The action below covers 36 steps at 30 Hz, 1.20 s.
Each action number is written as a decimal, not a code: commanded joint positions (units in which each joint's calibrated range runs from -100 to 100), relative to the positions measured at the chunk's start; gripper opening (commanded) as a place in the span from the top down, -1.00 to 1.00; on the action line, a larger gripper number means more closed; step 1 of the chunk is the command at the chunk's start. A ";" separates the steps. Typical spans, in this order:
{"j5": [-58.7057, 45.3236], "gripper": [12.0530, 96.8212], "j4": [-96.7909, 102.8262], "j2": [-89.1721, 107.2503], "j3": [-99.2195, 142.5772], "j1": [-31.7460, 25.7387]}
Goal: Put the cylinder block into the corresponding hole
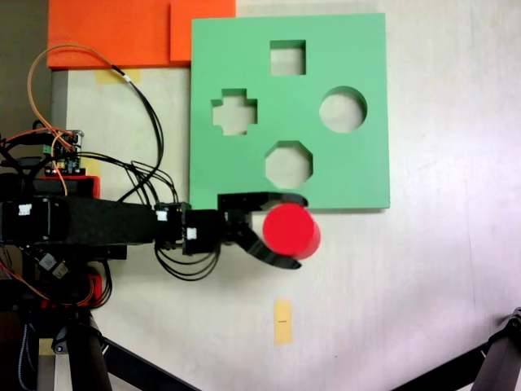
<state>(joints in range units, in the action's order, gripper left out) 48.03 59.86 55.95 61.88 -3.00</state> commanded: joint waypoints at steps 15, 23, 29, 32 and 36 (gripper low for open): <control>-0.49 0.33 -2.42 -45.76 -36.76 -12.16; -0.49 0.32 -3.39 -59.72 -46.33 -14.16; -0.49 0.32 -3.87 -64.47 -49.62 -14.51; -0.49 0.31 -3.97 -65.59 -50.22 -14.60; -0.49 0.31 -3.97 -67.26 -50.52 -14.65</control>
<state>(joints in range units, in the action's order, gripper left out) 47.99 55.56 -12.18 15.43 -17.41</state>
